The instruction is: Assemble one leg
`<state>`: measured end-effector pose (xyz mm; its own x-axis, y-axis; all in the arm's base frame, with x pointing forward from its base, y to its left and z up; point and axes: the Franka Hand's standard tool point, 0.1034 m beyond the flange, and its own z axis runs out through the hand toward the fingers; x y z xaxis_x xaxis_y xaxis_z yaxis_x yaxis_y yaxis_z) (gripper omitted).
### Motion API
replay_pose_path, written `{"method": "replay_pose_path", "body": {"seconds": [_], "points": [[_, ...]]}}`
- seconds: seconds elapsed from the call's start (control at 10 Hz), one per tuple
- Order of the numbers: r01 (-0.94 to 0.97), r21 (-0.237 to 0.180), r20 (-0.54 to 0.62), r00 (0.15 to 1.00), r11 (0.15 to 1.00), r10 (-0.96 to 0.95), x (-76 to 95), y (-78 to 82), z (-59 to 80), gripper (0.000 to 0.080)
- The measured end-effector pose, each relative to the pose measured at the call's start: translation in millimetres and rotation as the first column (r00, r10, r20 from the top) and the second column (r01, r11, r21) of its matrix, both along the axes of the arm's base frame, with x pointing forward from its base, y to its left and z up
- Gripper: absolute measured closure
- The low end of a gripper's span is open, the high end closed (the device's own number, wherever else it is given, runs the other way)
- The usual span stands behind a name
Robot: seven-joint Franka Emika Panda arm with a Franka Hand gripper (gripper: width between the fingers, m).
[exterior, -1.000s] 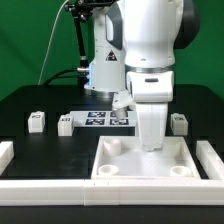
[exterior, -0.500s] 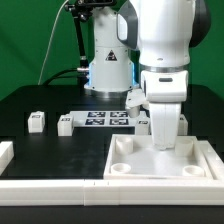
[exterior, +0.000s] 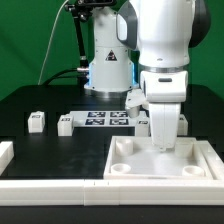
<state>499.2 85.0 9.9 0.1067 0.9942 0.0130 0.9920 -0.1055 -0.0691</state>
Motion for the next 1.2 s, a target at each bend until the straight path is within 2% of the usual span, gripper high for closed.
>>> {"method": "replay_pose_path", "body": {"seconds": [0.1, 0.2, 0.3, 0.4, 0.9, 1.0, 1.2], "points": [[0.000, 0.000, 0.000, 1.000, 1.000, 0.000, -0.1, -0.1, -0.1, 0.0554], [0.000, 0.000, -0.001, 1.000, 1.000, 0.000, -0.2, -0.2, -0.3, 0.0372], [0.001, 0.000, -0.001, 1.000, 1.000, -0.001, -0.2, -0.4, -0.4, 0.0240], [0.001, 0.000, -0.001, 1.000, 1.000, -0.001, -0.3, -0.5, -0.5, 0.0170], [0.002, 0.000, -0.001, 1.000, 1.000, -0.002, -0.3, -0.8, -0.5, 0.0151], [0.041, -0.004, 0.005, 0.999, 0.999, -0.041, -0.8, -0.2, 5.6, 0.0151], [0.087, -0.017, 0.023, 0.996, 0.996, -0.087, -12.8, -2.3, 28.5, 0.0151]]}}
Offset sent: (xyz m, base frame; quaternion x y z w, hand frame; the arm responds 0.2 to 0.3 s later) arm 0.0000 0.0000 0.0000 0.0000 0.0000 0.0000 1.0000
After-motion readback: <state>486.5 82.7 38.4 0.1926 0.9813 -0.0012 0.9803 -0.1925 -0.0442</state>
